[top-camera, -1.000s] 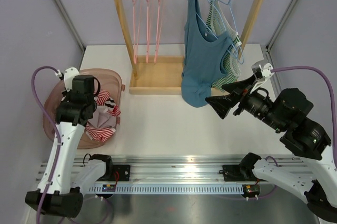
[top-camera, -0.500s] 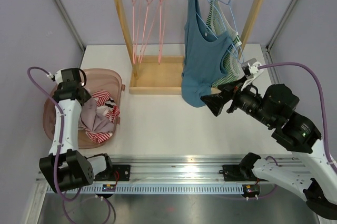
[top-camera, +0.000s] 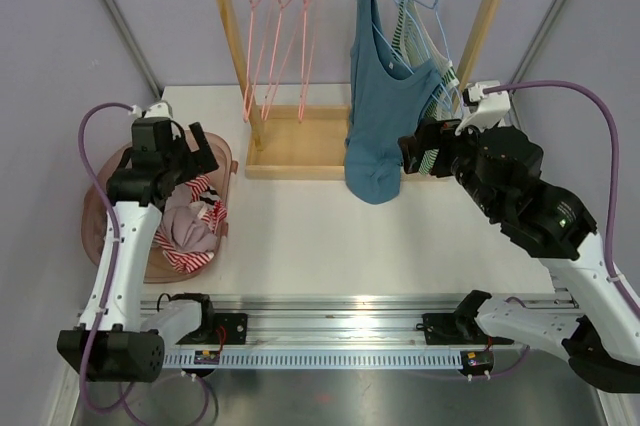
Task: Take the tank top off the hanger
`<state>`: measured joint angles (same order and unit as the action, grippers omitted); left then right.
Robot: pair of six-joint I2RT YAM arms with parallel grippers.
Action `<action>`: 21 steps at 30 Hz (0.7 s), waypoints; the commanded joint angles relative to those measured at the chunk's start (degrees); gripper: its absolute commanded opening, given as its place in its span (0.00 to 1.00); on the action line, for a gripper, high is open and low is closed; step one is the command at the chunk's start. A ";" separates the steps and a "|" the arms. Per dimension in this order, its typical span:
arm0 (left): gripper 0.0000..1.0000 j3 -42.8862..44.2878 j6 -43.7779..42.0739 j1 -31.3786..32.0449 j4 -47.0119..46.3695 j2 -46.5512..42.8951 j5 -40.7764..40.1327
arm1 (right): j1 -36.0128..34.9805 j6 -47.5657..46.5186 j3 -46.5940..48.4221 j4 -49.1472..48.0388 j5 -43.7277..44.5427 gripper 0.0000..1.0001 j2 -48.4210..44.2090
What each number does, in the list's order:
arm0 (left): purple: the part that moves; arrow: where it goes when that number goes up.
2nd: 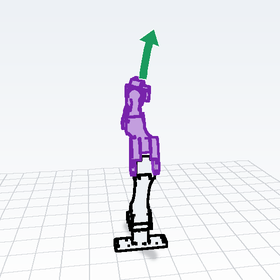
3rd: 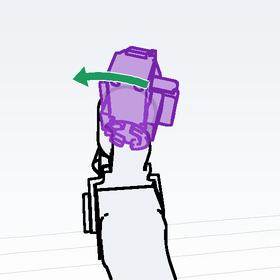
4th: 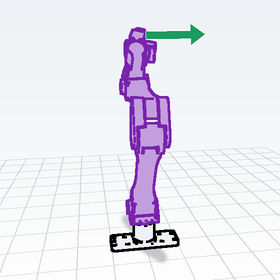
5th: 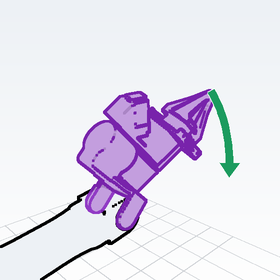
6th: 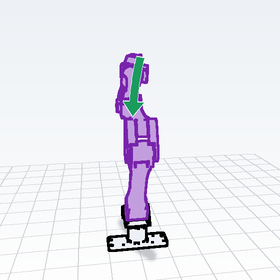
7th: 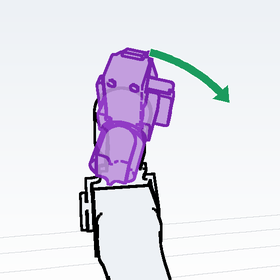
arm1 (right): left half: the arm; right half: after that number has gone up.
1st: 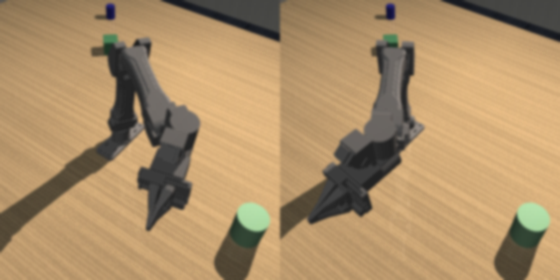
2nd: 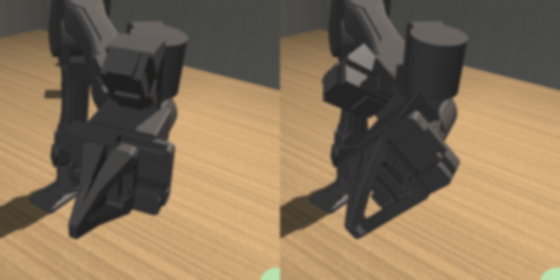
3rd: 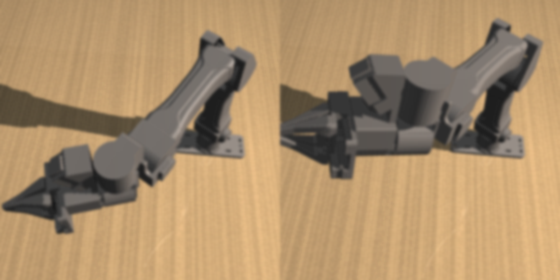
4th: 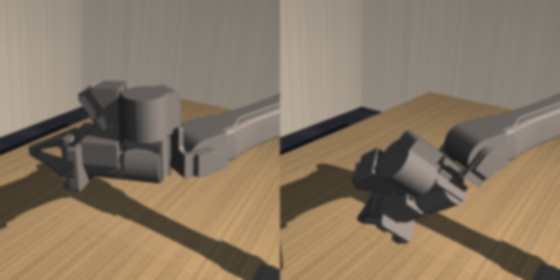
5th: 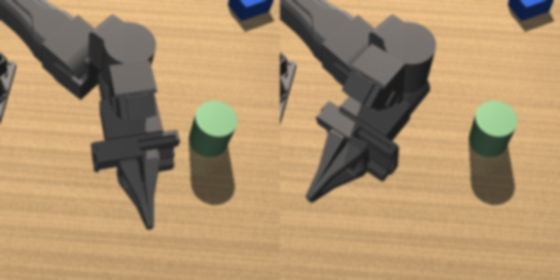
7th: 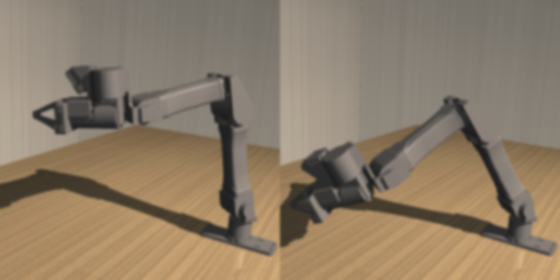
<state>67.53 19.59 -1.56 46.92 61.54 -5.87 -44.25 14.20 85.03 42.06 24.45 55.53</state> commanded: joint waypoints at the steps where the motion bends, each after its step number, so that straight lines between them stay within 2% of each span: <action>1: 0.99 4.80 -2.64 4.63 0.10 -1.68 -0.27 | -0.22 -3.12 3.99 -0.41 9.37 0.99 2.29; 3: 0.99 4.72 -1.15 4.55 0.11 -2.47 -3.00 | -0.22 -3.73 6.88 1.52 11.76 0.99 5.62; 5: 0.99 3.85 -0.35 4.55 -0.16 -3.70 -2.14 | -0.22 -4.00 9.08 2.58 11.85 1.00 7.74; 7: 0.99 2.62 -1.31 4.64 -2.35 -5.37 4.42 | -0.05 -5.32 12.07 3.02 12.02 0.99 10.56; 8: 0.99 0.96 -1.31 4.64 -3.31 -7.99 12.29 | 0.39 -5.49 13.04 3.11 13.68 0.99 11.52; 10: 0.99 -0.81 -1.23 5.69 -5.69 -11.16 19.11 | 4.15 -6.29 16.47 3.46 11.34 1.00 14.07; 12: 0.99 -4.14 -0.79 7.96 -7.70 -16.50 23.35 | 8.80 -6.55 20.51 4.60 5.37 0.99 16.96; 17: 0.99 -10.65 -0.79 13.07 -9.48 -24.53 25.12 | 11.11 -10.50 30.34 5.48 2.36 0.97 23.12; 21: 0.99 -14.43 -2.45 18.07 -8.33 -24.71 22.14 | 15.41 -13.92 37.82 6.89 -2.90 0.85 30.32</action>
<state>55.96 18.81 13.50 40.56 35.57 14.92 -31.62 4.45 117.43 48.25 26.61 82.13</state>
